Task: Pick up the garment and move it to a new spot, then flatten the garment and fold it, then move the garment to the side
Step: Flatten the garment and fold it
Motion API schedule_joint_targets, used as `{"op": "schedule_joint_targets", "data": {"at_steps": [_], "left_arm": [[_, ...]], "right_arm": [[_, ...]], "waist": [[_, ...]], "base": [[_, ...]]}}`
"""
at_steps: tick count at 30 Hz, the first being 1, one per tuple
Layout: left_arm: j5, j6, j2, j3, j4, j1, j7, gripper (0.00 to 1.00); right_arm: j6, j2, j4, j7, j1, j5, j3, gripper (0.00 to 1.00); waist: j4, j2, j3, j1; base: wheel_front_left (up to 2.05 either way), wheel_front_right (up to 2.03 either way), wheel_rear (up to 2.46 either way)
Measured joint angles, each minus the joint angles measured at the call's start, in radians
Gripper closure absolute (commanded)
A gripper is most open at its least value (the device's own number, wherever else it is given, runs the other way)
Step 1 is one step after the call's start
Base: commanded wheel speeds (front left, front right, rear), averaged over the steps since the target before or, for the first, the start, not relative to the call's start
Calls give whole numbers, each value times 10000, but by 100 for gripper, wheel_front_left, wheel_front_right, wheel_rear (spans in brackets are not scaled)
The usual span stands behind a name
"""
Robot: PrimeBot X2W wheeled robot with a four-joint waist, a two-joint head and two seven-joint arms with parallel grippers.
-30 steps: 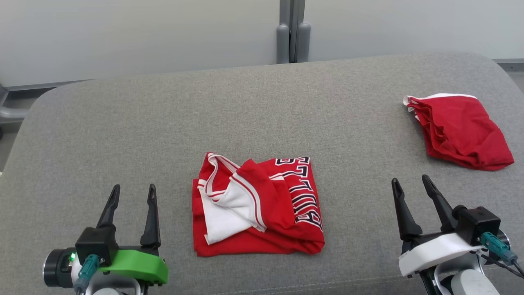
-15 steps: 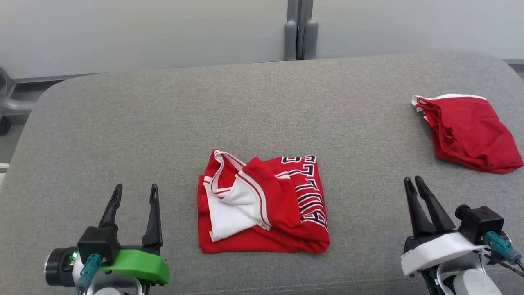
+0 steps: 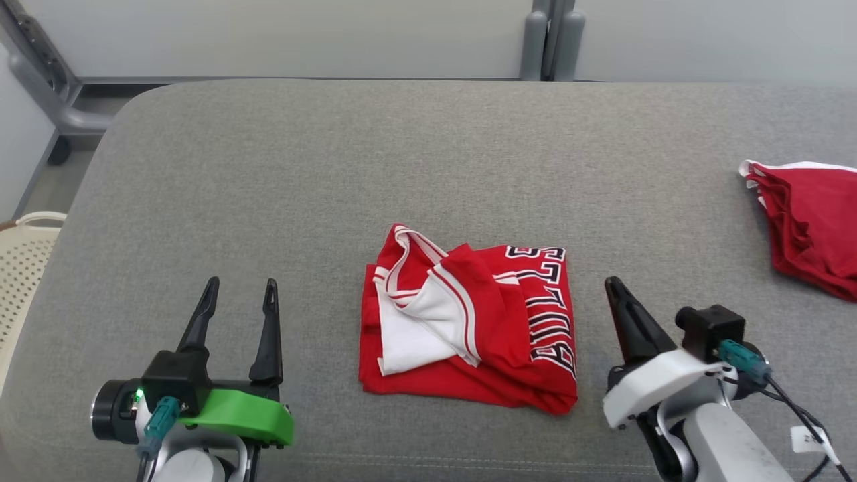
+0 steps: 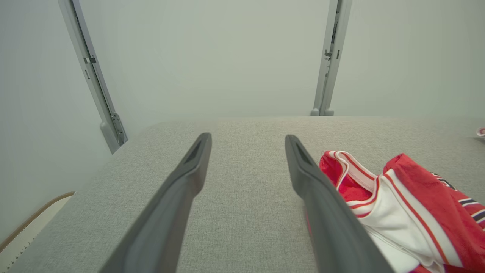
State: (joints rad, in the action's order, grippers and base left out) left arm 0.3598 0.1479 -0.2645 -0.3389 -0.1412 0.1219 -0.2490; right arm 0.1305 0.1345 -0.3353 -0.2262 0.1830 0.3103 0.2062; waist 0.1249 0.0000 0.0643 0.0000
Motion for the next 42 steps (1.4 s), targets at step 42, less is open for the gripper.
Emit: {"op": "schedule_joint_targets", "data": {"at_steps": [42], "left_arm": [[-102, -330, 374, 88, -441, 752, -119, 0]], "right_arm": [[2, -853, -1465, -366, 2962, 3187, 5484, 100]], "waist": [[1242, 0, 1106, 0]], "base": [[0, 0, 0]]}}
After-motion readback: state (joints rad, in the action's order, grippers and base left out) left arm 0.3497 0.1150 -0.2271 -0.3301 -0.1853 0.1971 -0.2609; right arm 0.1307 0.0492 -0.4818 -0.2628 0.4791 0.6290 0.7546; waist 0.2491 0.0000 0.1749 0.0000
